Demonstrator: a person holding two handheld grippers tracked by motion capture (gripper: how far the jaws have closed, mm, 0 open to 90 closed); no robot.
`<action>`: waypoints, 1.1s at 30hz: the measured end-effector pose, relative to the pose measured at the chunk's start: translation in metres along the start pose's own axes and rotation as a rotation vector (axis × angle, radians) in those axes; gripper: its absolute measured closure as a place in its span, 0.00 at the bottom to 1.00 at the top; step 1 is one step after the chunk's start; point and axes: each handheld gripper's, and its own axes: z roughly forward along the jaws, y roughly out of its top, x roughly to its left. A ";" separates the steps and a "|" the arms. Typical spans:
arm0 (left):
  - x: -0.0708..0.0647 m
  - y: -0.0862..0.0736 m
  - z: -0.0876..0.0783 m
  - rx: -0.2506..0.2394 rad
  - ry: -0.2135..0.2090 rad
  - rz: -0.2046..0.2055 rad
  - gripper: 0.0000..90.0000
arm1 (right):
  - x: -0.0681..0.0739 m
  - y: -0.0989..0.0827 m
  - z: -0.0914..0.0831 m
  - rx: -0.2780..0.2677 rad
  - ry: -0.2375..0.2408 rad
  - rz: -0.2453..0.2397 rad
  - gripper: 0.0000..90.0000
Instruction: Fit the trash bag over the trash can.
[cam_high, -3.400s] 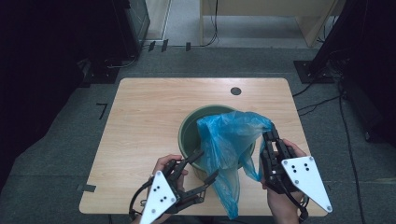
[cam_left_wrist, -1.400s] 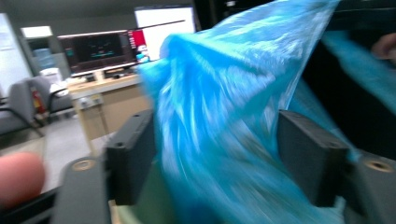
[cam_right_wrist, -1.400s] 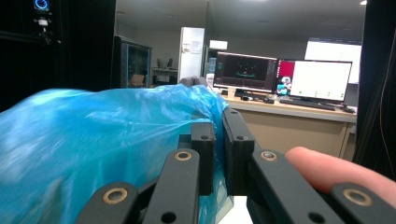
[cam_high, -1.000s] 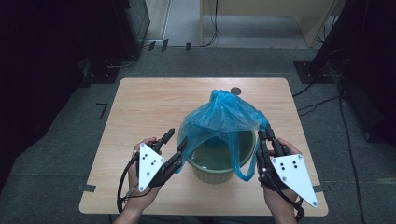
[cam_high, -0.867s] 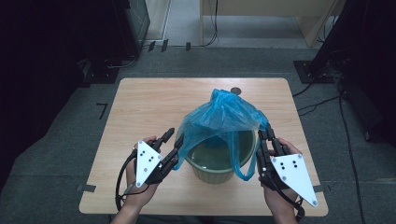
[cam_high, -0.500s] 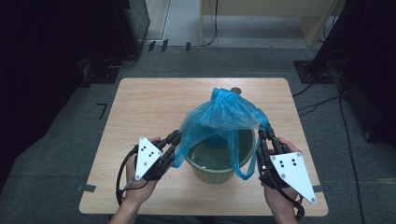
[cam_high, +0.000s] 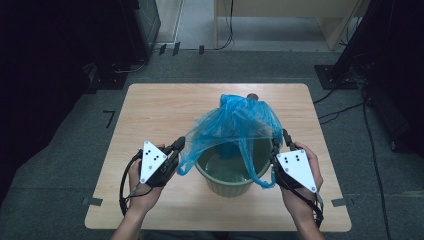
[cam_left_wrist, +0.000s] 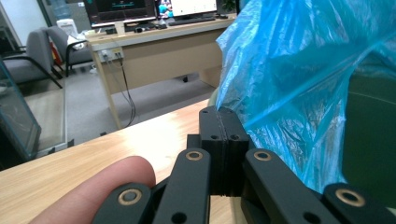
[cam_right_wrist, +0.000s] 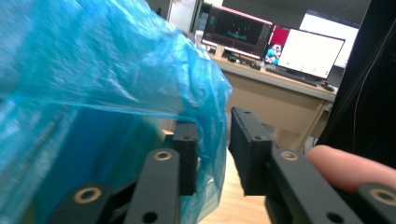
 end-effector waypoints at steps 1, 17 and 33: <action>0.001 0.000 0.000 0.000 0.001 0.000 1.00 | -0.001 -0.002 0.002 0.009 0.003 -0.008 0.78; 0.002 -0.006 0.006 0.039 -0.021 0.042 1.00 | -0.005 -0.013 0.015 0.086 0.074 -0.132 0.93; 0.002 0.018 -0.023 -0.112 -0.087 0.017 0.99 | -0.019 0.003 0.000 0.006 0.122 -0.053 0.95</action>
